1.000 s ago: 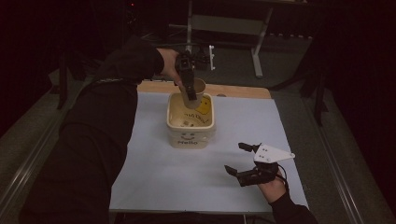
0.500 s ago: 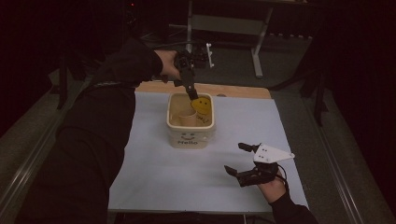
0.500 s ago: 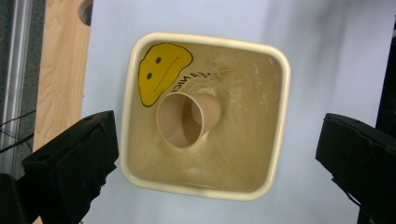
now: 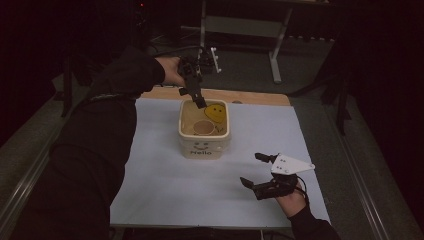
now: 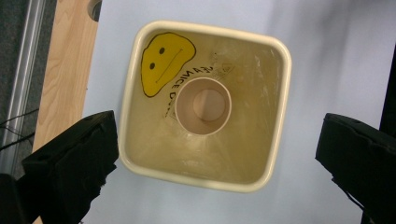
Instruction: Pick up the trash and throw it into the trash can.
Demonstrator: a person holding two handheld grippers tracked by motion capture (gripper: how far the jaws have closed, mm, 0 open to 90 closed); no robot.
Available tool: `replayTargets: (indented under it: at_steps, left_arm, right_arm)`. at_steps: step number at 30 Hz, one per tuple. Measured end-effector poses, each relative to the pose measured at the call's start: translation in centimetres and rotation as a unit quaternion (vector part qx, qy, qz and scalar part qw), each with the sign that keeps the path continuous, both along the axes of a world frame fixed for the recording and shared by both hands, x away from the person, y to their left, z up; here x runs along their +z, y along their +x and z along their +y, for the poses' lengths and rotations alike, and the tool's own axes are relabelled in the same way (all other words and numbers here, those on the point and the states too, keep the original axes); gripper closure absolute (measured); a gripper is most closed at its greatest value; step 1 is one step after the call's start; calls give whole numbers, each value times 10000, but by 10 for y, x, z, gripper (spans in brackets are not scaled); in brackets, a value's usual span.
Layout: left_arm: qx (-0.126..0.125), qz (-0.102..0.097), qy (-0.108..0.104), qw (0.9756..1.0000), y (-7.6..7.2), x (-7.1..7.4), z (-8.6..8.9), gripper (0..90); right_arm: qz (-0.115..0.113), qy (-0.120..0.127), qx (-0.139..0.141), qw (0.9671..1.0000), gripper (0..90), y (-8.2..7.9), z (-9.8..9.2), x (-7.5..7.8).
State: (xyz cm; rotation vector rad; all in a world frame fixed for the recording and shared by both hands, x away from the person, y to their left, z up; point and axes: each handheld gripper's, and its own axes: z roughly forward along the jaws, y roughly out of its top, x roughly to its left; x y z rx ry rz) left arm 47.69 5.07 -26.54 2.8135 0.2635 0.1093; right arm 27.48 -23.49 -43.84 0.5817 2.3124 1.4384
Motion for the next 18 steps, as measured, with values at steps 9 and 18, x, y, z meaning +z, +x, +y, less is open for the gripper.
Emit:
replayTargets:
  at_steps: [9, 18]
  left_arm:
    - [66, 177, -108, 9998, -6, -7, 17, 4]
    - [35, 299, -373, 9989, -20, -13, 33, 4]
  right_arm:
    - [-5, -18, 0, 10000, 96, -1, 1, 0]
    - [-20, -6, -31, 10000, 95, 0, 1, 0]
